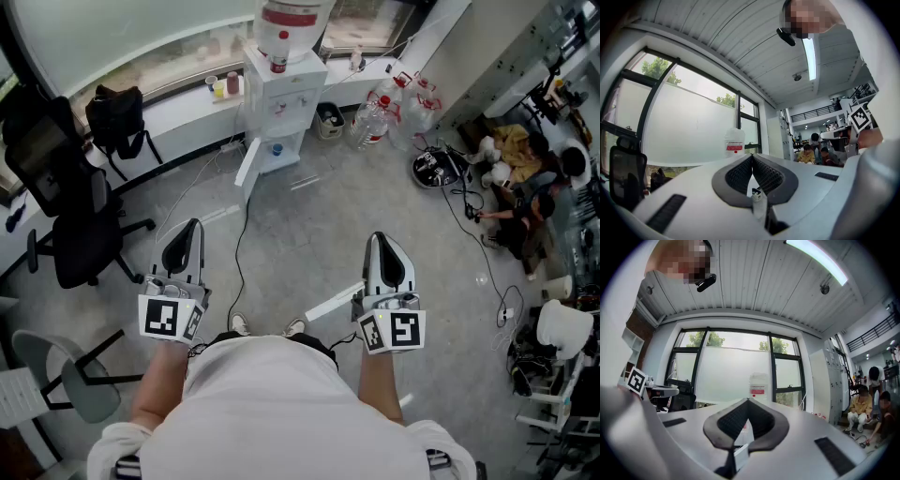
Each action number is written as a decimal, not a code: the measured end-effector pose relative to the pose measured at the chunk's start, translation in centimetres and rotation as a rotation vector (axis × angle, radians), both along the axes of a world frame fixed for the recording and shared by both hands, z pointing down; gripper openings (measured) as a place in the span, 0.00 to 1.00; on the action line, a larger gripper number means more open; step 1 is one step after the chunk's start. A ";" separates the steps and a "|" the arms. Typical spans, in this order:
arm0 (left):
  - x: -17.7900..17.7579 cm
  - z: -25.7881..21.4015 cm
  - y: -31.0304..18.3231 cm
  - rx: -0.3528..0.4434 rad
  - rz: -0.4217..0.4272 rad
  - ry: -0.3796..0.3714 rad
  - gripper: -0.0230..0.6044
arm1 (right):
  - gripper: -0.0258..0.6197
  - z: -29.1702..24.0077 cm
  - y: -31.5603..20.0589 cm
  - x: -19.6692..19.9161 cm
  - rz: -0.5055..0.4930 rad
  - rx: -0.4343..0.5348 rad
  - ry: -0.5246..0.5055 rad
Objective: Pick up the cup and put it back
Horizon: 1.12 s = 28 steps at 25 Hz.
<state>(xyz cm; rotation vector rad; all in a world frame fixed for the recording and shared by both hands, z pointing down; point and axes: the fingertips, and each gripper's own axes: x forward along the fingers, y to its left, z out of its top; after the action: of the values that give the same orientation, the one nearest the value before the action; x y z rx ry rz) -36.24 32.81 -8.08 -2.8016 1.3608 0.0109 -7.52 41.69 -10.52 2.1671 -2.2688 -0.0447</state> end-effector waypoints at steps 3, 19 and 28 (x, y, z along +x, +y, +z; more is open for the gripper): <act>-0.1 0.1 0.1 0.000 0.007 -0.006 0.07 | 0.07 0.2 0.3 -0.2 0.006 -0.005 0.000; 6.4 0.8 2.1 -0.008 -0.011 -0.027 0.08 | 0.07 2.4 4.2 7.9 0.001 -0.015 -0.099; 9.6 1.9 0.9 -0.025 -0.013 -0.036 0.08 | 0.07 5.2 2.0 11.1 -0.017 -0.062 -0.142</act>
<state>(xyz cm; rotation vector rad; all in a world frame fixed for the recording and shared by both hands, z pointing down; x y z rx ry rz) -26.64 33.66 -6.21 -2.7989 1.3814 -0.0565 3.53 43.67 -5.29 2.1857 -2.3268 0.1822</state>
